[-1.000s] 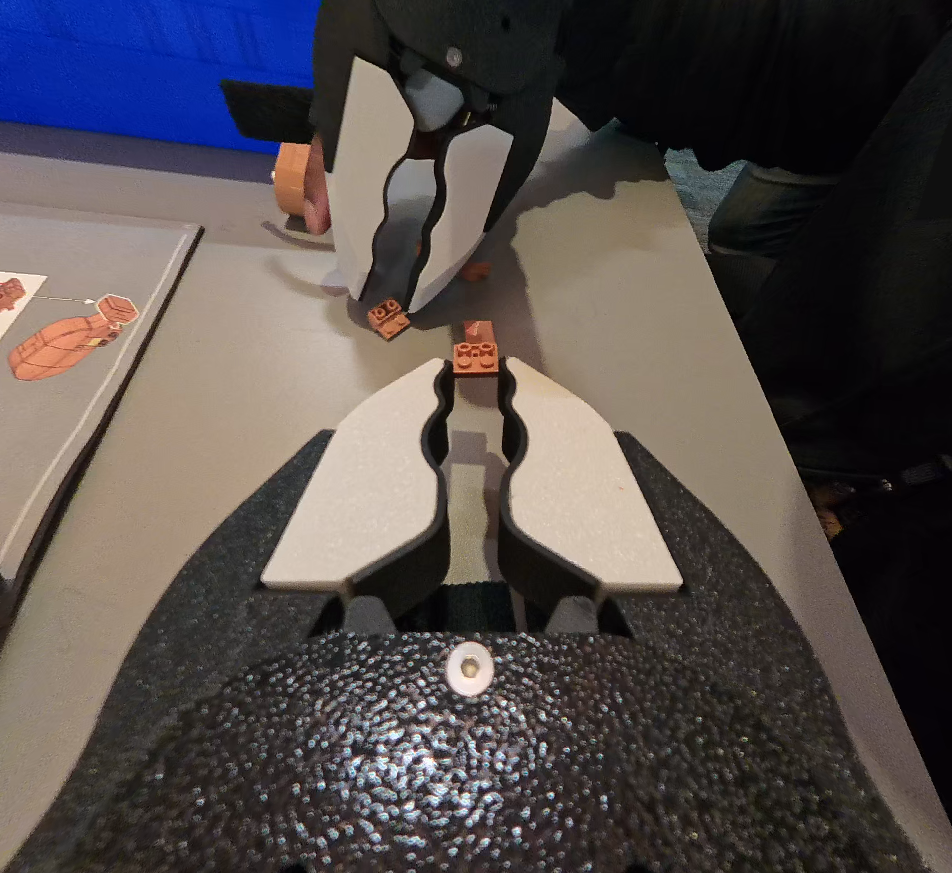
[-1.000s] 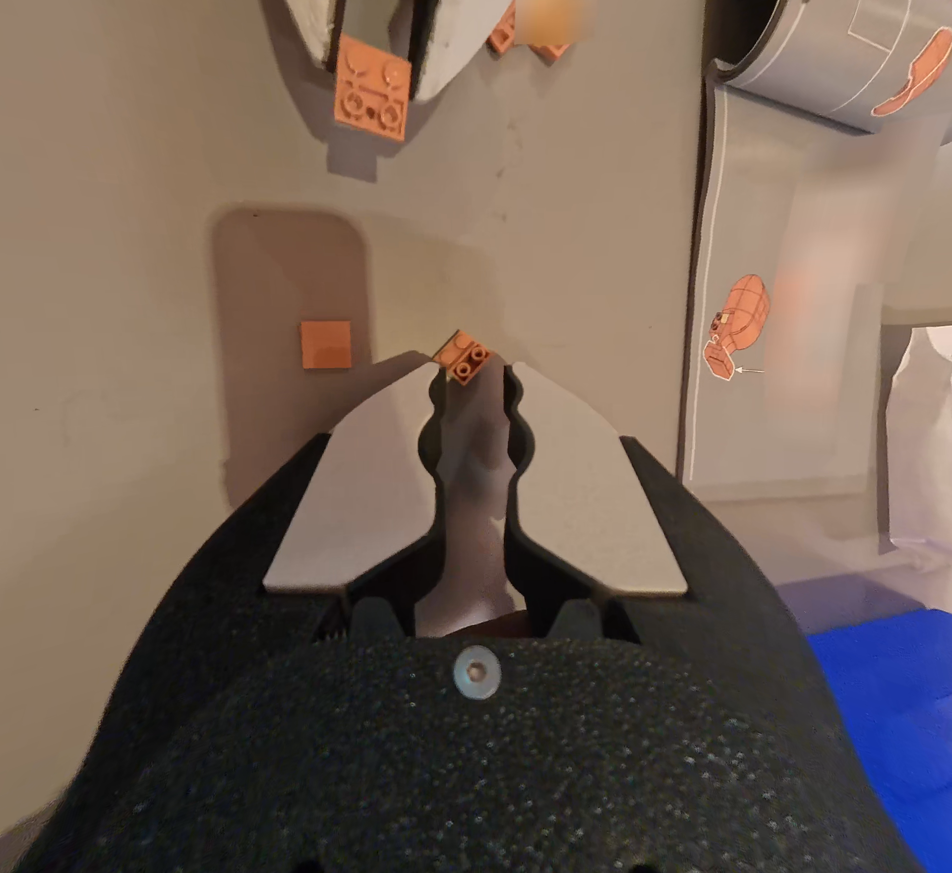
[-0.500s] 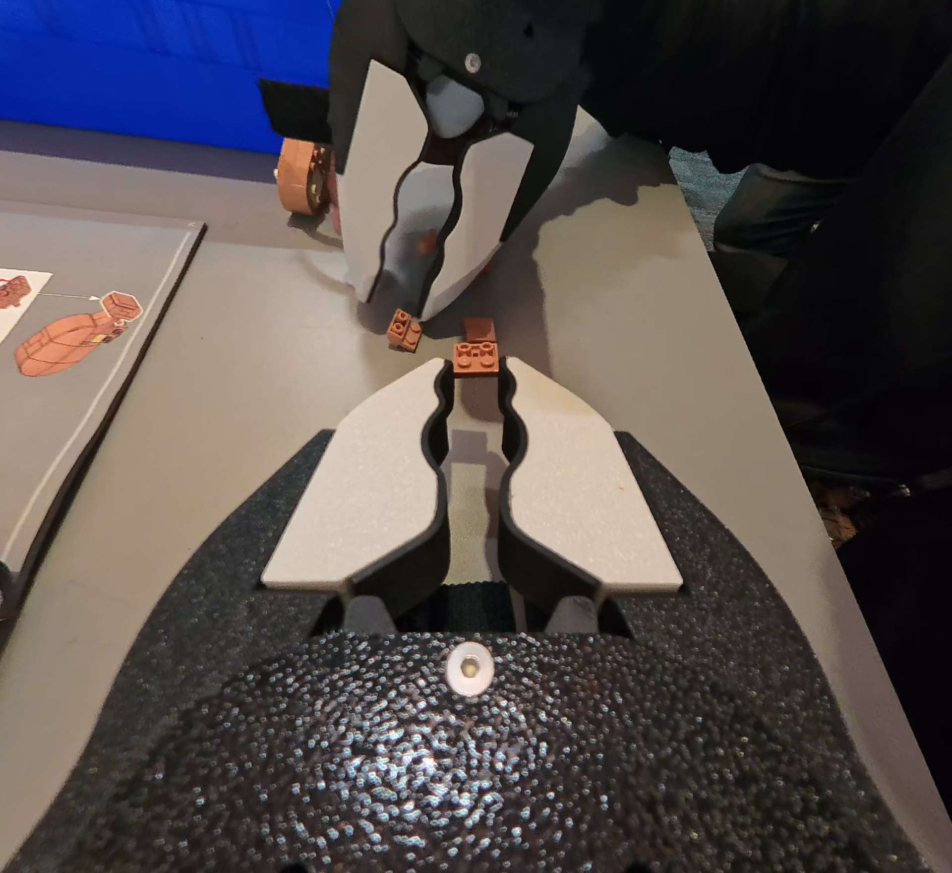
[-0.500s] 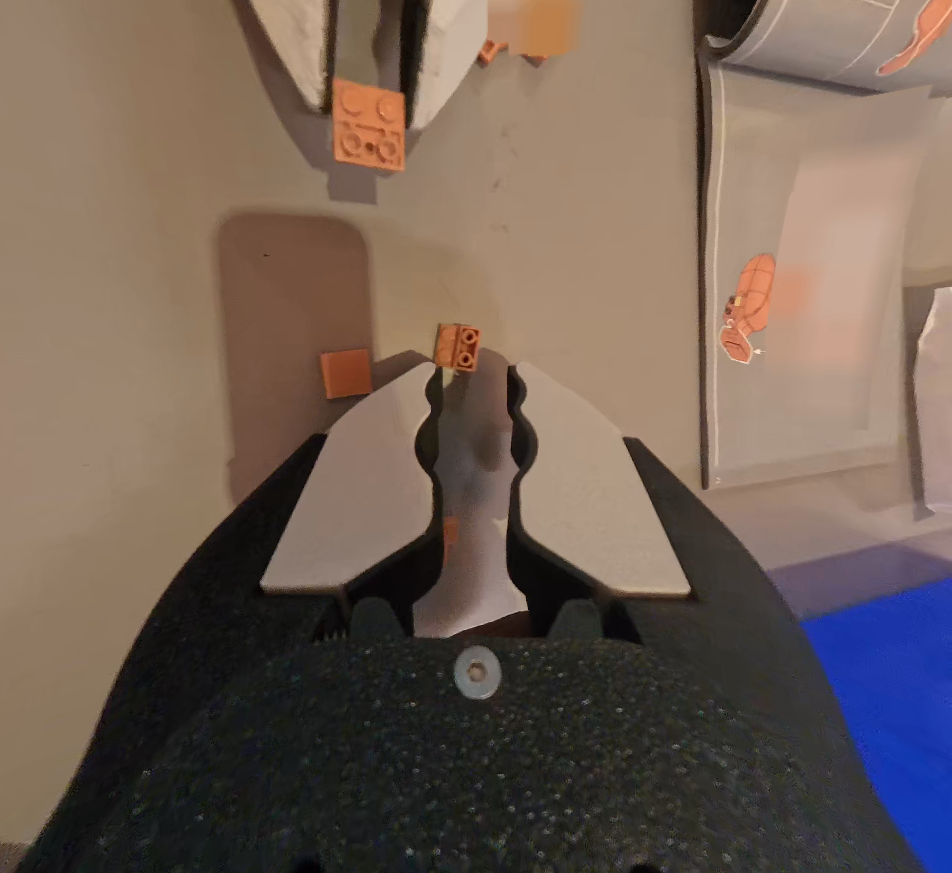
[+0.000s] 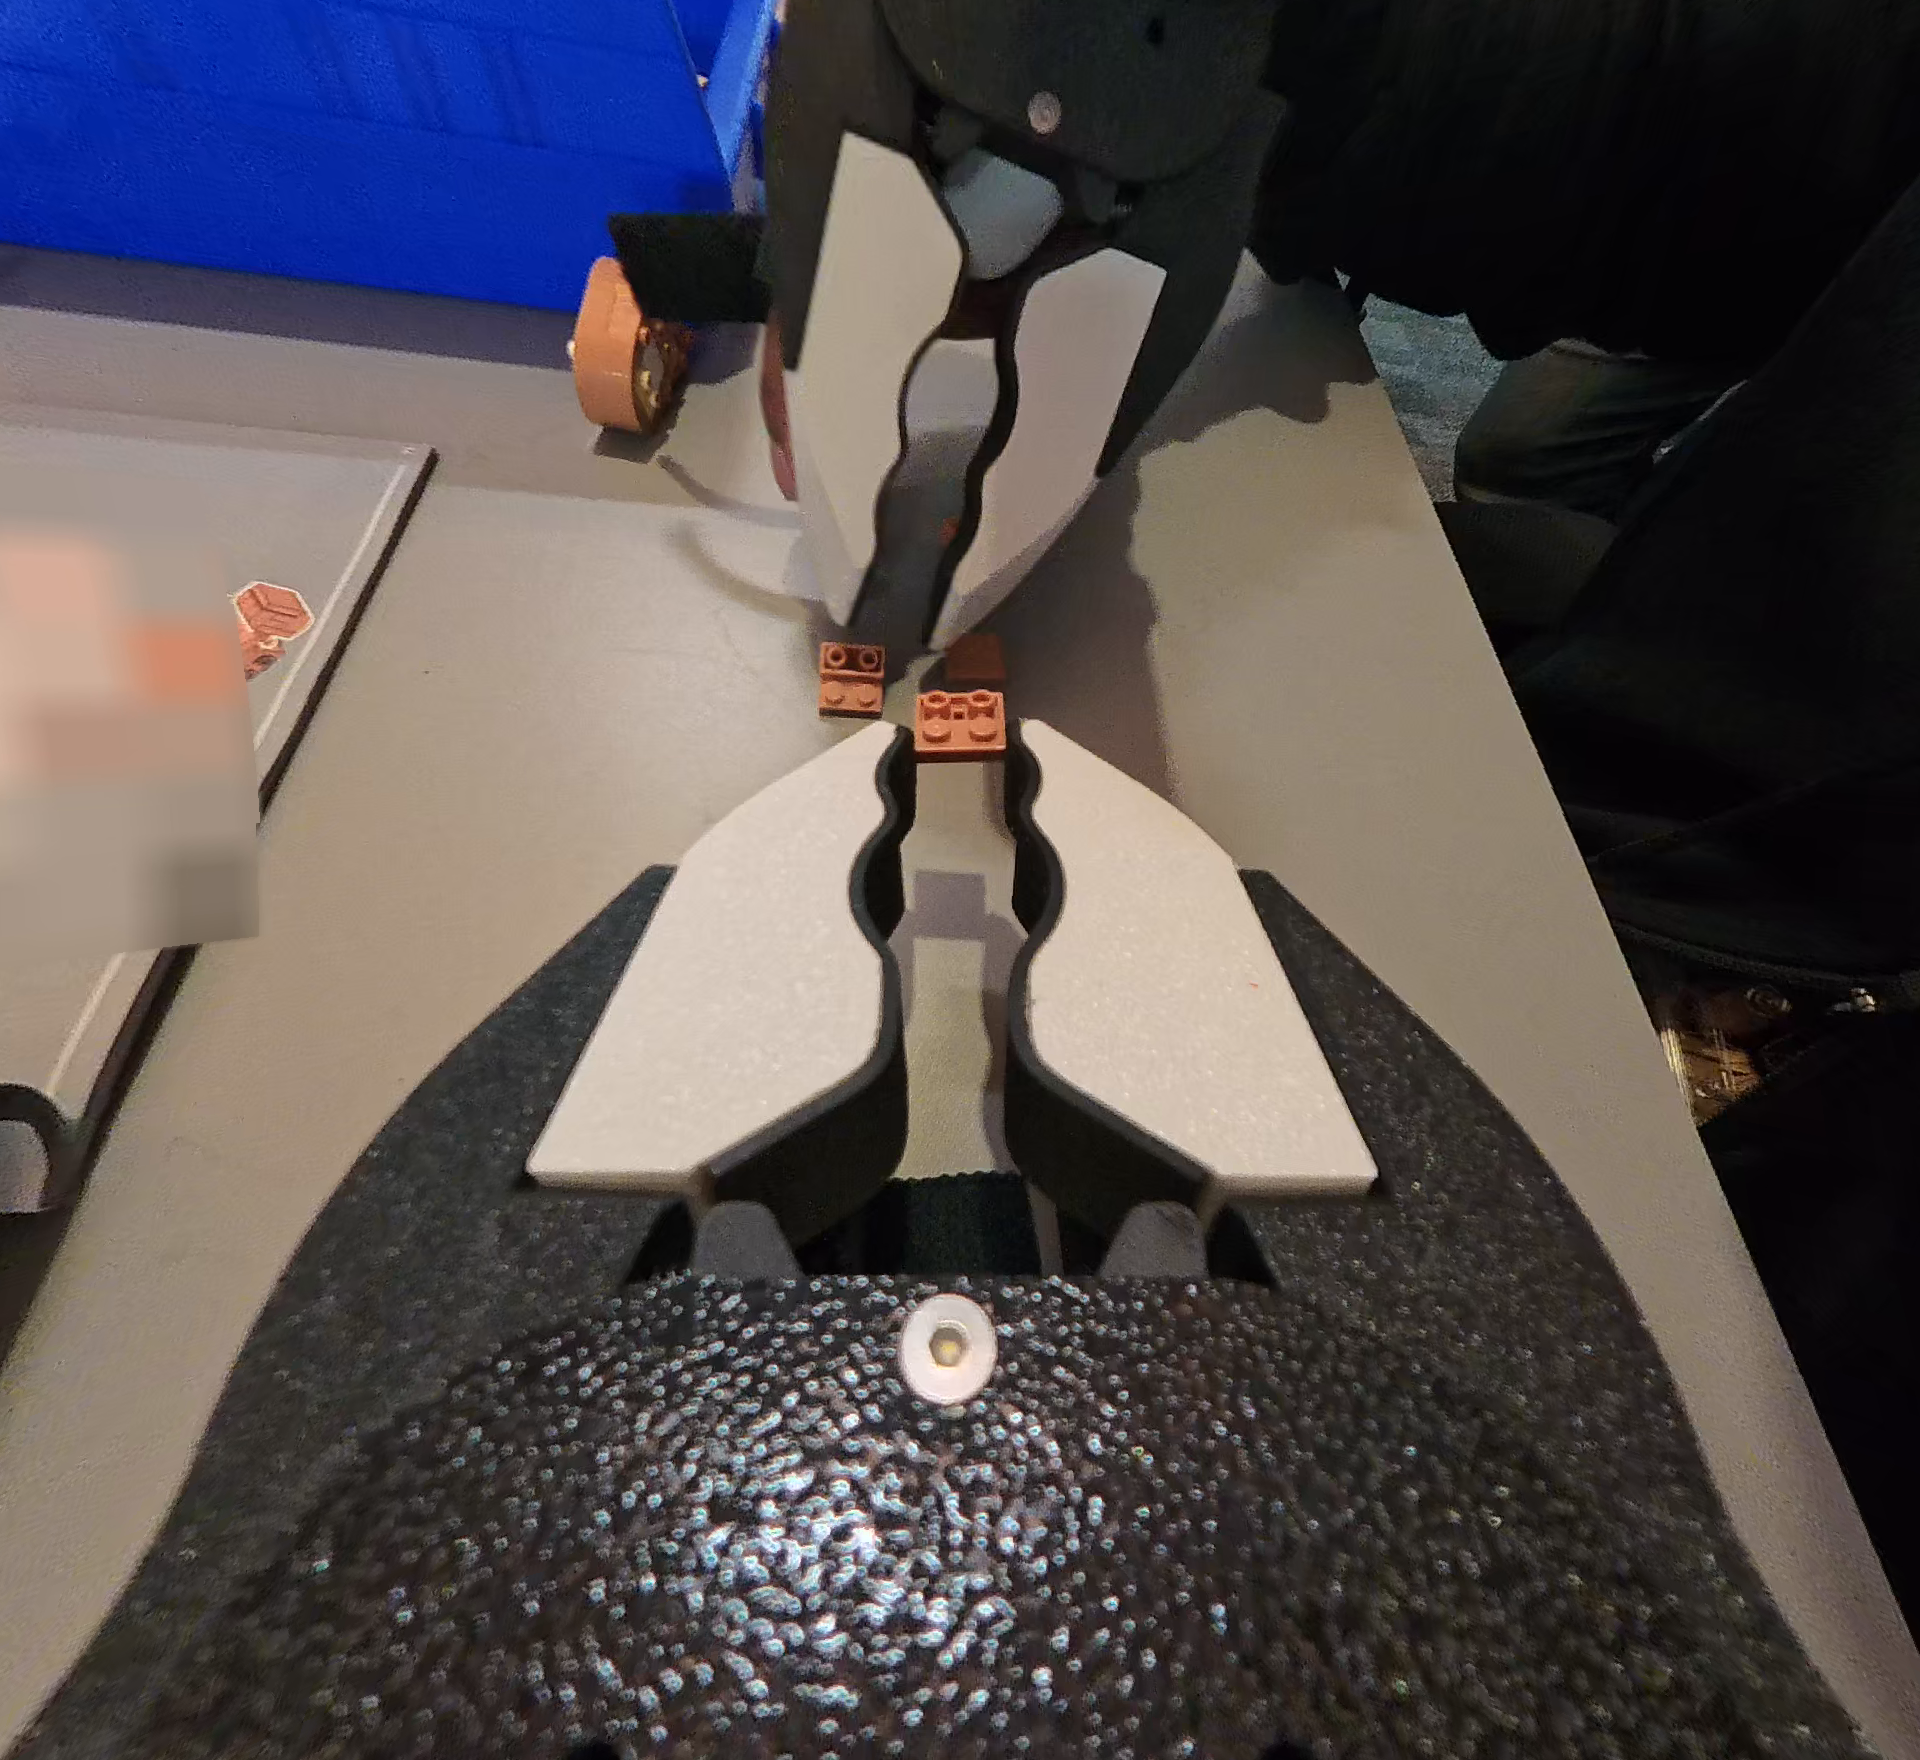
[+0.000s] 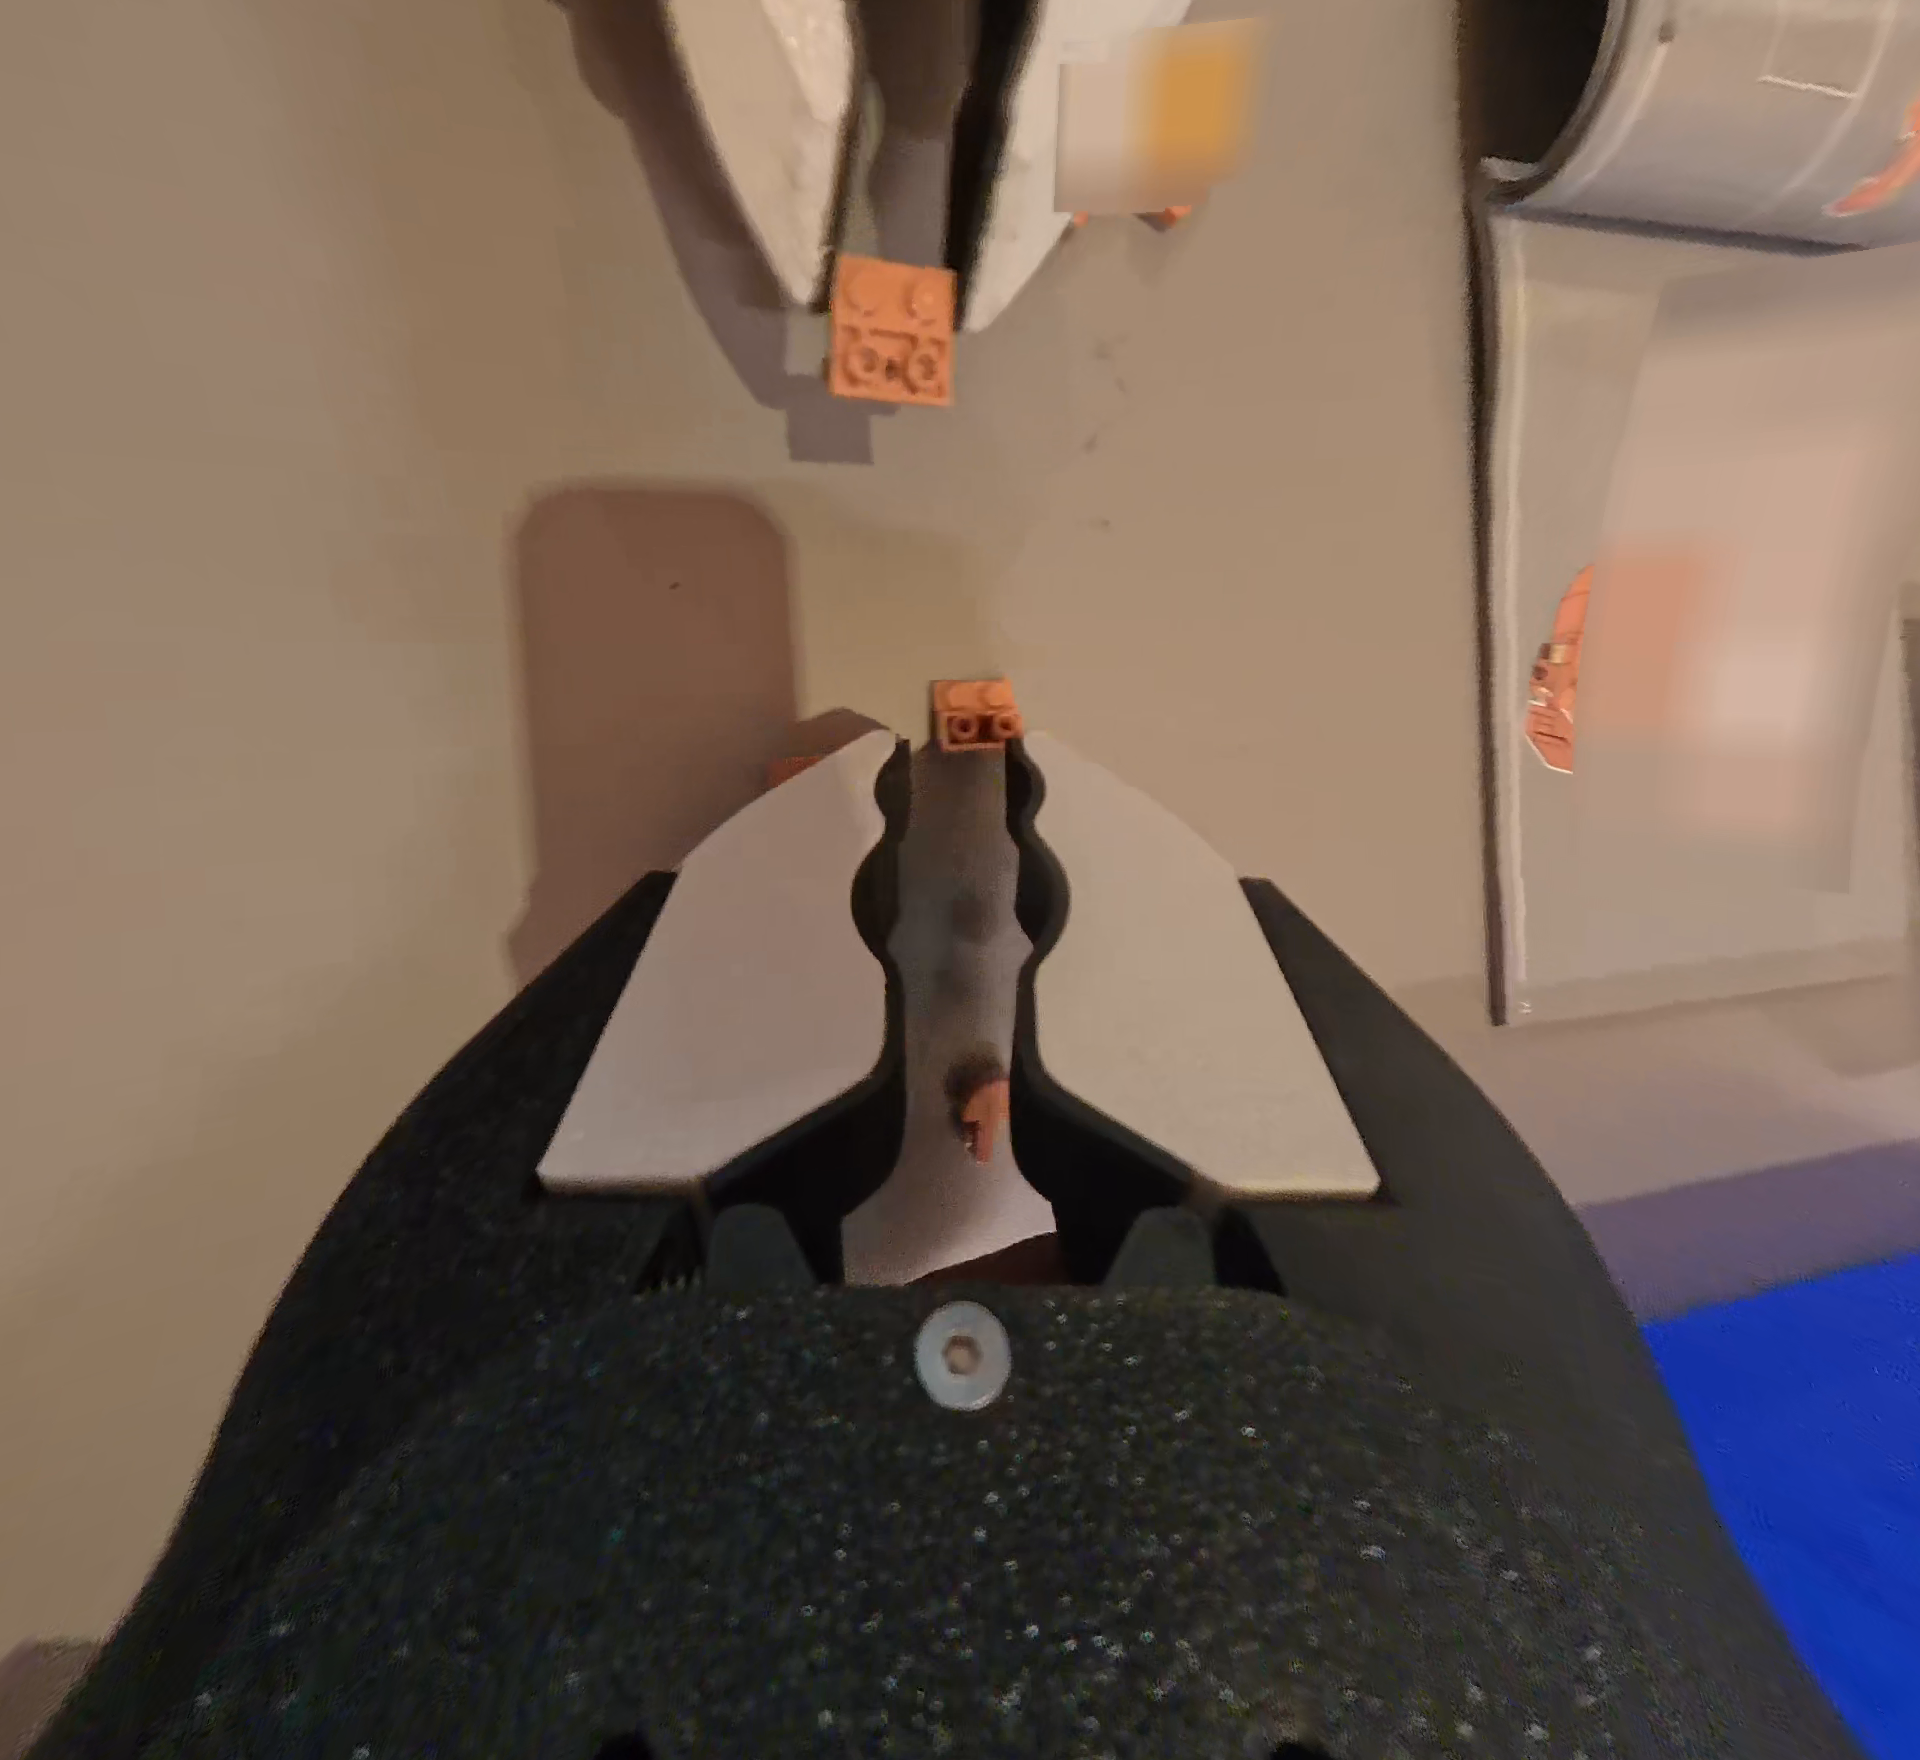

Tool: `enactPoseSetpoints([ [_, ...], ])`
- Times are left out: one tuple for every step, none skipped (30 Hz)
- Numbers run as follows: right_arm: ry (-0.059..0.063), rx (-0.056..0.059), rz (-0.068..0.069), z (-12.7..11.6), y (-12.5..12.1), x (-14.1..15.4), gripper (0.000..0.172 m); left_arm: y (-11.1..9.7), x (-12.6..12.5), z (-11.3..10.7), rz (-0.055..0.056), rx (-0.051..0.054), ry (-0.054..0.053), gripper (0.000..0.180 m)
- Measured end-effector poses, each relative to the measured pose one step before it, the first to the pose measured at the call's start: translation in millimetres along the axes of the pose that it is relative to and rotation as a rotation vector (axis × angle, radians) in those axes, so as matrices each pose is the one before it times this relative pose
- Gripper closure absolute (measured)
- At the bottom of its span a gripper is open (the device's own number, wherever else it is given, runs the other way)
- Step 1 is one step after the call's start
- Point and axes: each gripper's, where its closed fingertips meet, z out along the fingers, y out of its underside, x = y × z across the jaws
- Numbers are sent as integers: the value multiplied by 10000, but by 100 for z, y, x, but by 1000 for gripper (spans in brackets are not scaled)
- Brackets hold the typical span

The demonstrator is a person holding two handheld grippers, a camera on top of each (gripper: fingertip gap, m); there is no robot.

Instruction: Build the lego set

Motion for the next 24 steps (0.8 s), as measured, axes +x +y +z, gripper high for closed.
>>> enactPoseSetpoints([
  [98,146,195,10,-176,334,154,1,7,-21,9,2,-8,164],
  [28,101,190,99,-133,208,154,11,4,-22,11,2,-2,164],
  [11,51,115,151,-66,101,153,10,3,3,9,2,-2,164],
  [-36,-15,35,174,36,-29,152,26,0,-1,6,-3,2,164],
  [-47,-47,3,166,77,-64,152,35,-5,13,6,-7,-4,164],
  [-24,-49,27,145,87,-1,152,36,-2,13,5,-10,8,164],
  [-26,-37,74,134,78,12,152,50,11,28,2,-8,11,164],
  [-54,-52,114,120,102,13,152,41,12,34,-6,-15,13,164],
  [-78,-65,108,118,131,-47,152,40,9,26,-2,-21,13,164],
  [-51,-67,75,115,135,-45,153,-10,12,10,8,7,7,164],
  [6,-57,57,99,110,1,154,-23,0,-6,4,15,5,164],
  [13,20,73,55,-5,3,155,-1,10,-9,-6,5,8,164],
  [-29,42,96,1,-54,-55,155,-8,-10,-14,-10,11,4,164],
  [-6,53,92,22,-54,-34,155,-21,-8,-15,-11,15,4,164],
  [49,113,96,-2,-126,35,155,-9,-15,-13,-12,12,-2,164],
  [25,209,146,-33,-225,22,155,-11,-18,-7,-14,10,-2,164],
  [-40,285,203,-89,-328,-45,155,-26,-15,-8,-15,15,0,164],
  [-24,400,242,-170,-464,-13,155,-15,-22,-19,-18,21,-6,164],
  [-47,521,309,-251,-592,-6,155,-48,-41,-39,-19,40,-18,164],
  [-94,601,384,-314,-661,-21,155,-109,-53,-54,-23,84,-20,164],
  [-144,677,405,-360,-730,-63,155,-140,-58,-65,-43,105,-20,164],
  [-207,689,347,-378,-744,-175,155,-164,-54,-66,-53,116,-16,165],
  [-259,636,225,-380,-677,-333,155,-143,-50,-45,-50,105,-9,165],
  [-179,576,137,-334,-648,-290,155,-141,-29,-36,-35,92,-3,165],
])
